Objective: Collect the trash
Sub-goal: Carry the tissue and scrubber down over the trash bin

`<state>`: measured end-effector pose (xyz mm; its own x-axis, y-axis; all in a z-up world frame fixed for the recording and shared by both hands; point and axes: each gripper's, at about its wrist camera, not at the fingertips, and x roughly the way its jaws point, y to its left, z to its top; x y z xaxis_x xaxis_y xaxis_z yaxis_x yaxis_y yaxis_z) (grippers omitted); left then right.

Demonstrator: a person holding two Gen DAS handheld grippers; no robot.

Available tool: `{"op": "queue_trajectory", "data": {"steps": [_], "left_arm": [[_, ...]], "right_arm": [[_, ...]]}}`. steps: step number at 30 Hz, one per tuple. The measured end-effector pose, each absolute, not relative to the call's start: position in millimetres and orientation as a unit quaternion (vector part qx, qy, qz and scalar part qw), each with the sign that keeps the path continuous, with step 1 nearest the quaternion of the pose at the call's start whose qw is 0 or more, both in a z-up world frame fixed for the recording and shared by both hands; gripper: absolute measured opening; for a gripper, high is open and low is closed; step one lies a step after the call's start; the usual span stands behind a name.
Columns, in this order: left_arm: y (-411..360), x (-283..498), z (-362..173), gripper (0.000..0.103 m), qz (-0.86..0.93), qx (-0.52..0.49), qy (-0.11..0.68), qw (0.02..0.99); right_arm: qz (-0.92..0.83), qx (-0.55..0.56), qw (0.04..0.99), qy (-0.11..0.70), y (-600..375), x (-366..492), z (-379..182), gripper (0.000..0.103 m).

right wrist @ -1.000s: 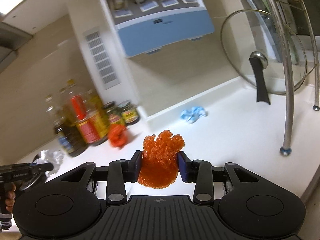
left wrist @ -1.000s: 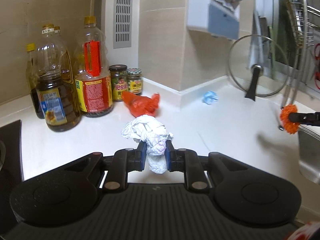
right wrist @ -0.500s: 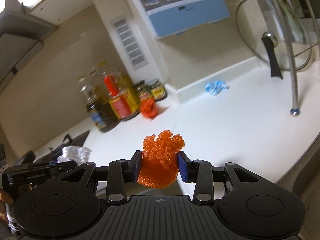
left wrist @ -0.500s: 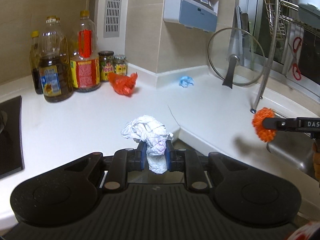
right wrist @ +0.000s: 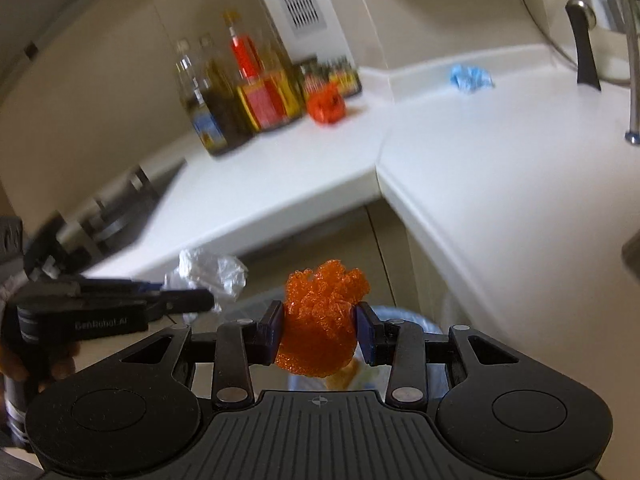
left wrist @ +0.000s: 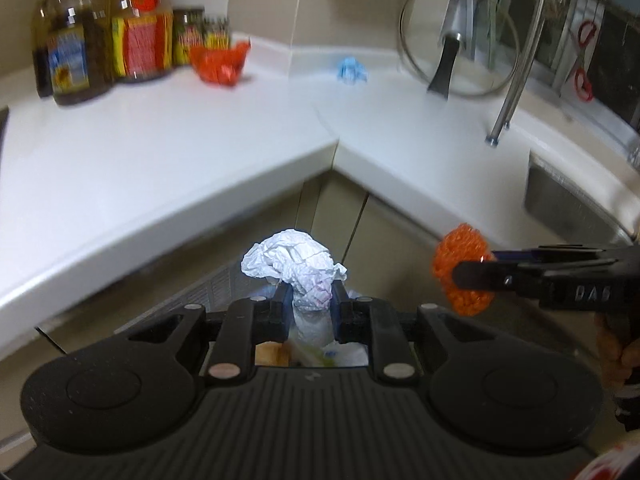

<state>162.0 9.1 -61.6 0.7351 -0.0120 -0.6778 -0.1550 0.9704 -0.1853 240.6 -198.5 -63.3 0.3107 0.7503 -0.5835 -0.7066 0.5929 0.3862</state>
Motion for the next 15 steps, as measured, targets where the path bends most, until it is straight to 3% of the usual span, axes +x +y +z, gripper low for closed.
{"op": "queue_trajectory", "data": {"steps": [15], "left_arm": [[17,202,-152,0.018,0.004,-0.080,0.425,0.902]], "right_arm": [[0.366,0.020,0.827,0.426,-170,252,-144,0.039]]}}
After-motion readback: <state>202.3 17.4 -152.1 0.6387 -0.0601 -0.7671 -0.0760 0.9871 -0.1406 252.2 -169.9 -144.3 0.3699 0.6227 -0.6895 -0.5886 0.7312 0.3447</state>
